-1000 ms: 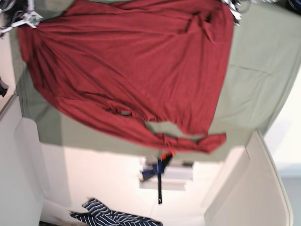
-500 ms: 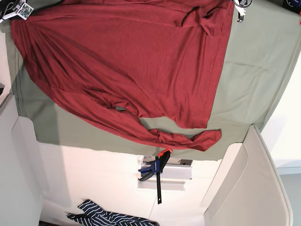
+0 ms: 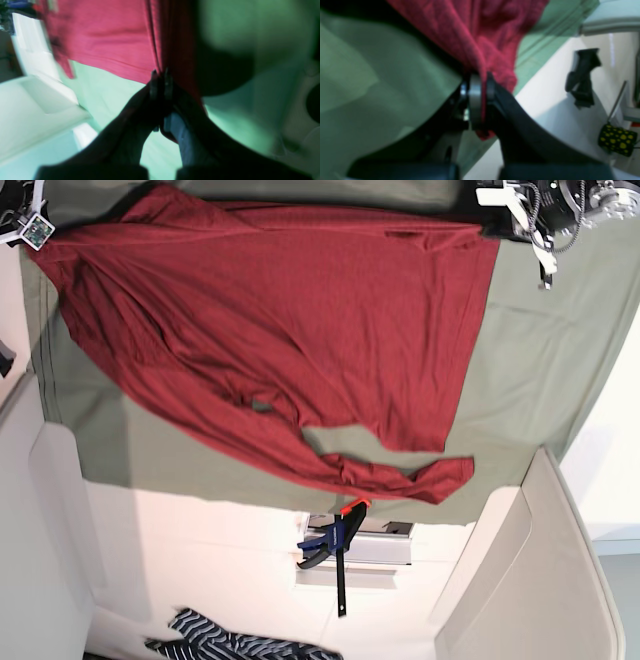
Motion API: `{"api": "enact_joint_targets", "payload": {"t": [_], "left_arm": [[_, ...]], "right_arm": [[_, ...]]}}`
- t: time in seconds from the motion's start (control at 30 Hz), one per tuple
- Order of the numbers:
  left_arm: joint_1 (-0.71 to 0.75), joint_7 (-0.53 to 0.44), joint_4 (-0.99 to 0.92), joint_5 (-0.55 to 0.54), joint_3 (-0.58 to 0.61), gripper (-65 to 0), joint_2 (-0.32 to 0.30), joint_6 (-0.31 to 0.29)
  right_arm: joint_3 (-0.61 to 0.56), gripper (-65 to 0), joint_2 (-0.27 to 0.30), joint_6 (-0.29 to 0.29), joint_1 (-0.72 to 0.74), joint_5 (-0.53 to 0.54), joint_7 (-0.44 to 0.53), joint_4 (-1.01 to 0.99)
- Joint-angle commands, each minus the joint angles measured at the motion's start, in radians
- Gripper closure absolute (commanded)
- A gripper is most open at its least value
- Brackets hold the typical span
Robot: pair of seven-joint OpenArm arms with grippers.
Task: Fold the T-shirt properly
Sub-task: 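Regrasp the shirt edge with both grippers and spread it apart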
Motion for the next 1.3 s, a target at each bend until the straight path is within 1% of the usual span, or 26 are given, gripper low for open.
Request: {"api": "enact_joint_targets", "payload": {"t": [0.0, 0.1, 0.17, 0.23, 0.3, 0.37, 0.47, 0.57, 0.73, 0.87, 0.9, 0.97, 1.0, 1.03, 1.07, 1.1, 1.13, 1.2, 1.27], "left_arm": [[-0.032, -0.015, -0.009, 0.008, -0.012, 0.0, -0.019, -0.001], [-0.127, -0.087, -0.074, 0.009, -0.012, 0.0, -0.009, -0.045], [-0.192, -0.128, -0.126, -0.011, -0.012, 0.0, 0.0, -0.078], [-0.253, -0.192, -0.181, -0.041, -0.011, 0.0, 0.012, -0.119], [-0.304, -0.259, -0.235, -0.042, -0.011, 0.0, 0.029, -0.166], [-0.353, -0.295, -0.292, -0.042, -0.01, 0.0, 0.051, -0.198], [-0.42, -0.325, -0.375, -0.042, 0.002, 0.0, 0.076, -0.198], [-0.489, -0.337, -0.442, -0.042, 0.031, 0.0, 0.1, -0.198], [-0.573, -0.358, -0.52, -0.042, 0.122, 0.0, 0.122, -0.198], [-0.613, -0.359, -0.562, -0.042, 0.194, 0.0, 0.132, -0.198], [-0.62, -0.359, -0.569, -0.043, 0.207, -2.3, 0.133, -0.198], [-0.62, -0.368, -0.576, -0.043, 0.214, -19.7, 0.133, -0.198], [-0.62, -0.37, -0.581, -0.045, 0.214, -27.6, 0.132, -0.198], [-0.62, -0.365, -0.586, -0.06, 0.214, -33.5, 0.132, -0.198], [-0.62, -0.348, -0.589, -0.088, 0.214, -36.5, 0.13, -0.198], [-0.62, -0.32, -0.589, -0.122, 0.214, -36.8, 0.129, -0.198], [-0.62, -0.286, -0.587, -0.164, 0.214, -36.8, 0.129, -0.198], [-0.62, -0.225, -0.575, -0.238, 0.214, -36.8, 0.125, -0.198], [-0.62, -0.189, -0.543, -0.305, 0.214, -36.8, 0.112, -0.198]], "right_arm": [[0.013, 0.0, 0.022, -0.013, 0.03, 0.002, 0.009, -0.007], [-0.002, 0.0, 0.021, 0.005, 0.08, 0.021, 0.015, -0.054], [-0.015, 0.0, 0.02, 0.005, 0.107, 0.021, 0.017, -0.081], [-0.027, 0.0, 0.02, 0.005, 0.13, 0.021, 0.02, -0.103], [-0.049, 0.0, 0.019, 0.005, 0.156, 0.021, 0.025, -0.121], [-0.087, 0.0, 0.019, 0.005, 0.185, 0.021, 0.026, -0.139], [-0.158, 0.0, 0.019, 0.004, 0.233, 0.016, 0.026, -0.167], [-0.21, 0.0, -0.005, 0.002, 0.288, -0.003, 0.026, -0.209], [-0.222, 0.0, -0.061, 0.0, 0.34, -0.002, 0.026, -0.258], [-0.222, 0.0, -0.08, 0.0, 0.336, 0.0, 0.026, -0.259], [-0.222, 0.0, -0.08, 0.0, 0.336, 0.006, 0.026, -0.259], [-0.222, 0.0, -0.08, 0.0, 0.336, 0.014, 0.026, -0.259], [-0.222, -7.2, -0.079, -0.001, 0.336, 0.015, 0.026, -0.259], [-0.222, -17.9, -0.079, -0.002, 0.336, 0.019, 0.026, -0.259], [-0.222, -27.0, -0.08, -0.011, 0.336, 0.019, 0.026, -0.259], [-0.222, -33.7, -0.08, -0.023, 0.336, 0.021, 0.026, -0.259], [-0.222, -36.5, -0.08, -0.04, 0.336, 0.021, 0.026, -0.256], [-0.222, -36.5, -0.077, -0.066, 0.336, 0.021, 0.026, -0.236], [-0.222, -36.5, -0.072, -0.068, 0.336, 0.021, 0.026, -0.196]]}}
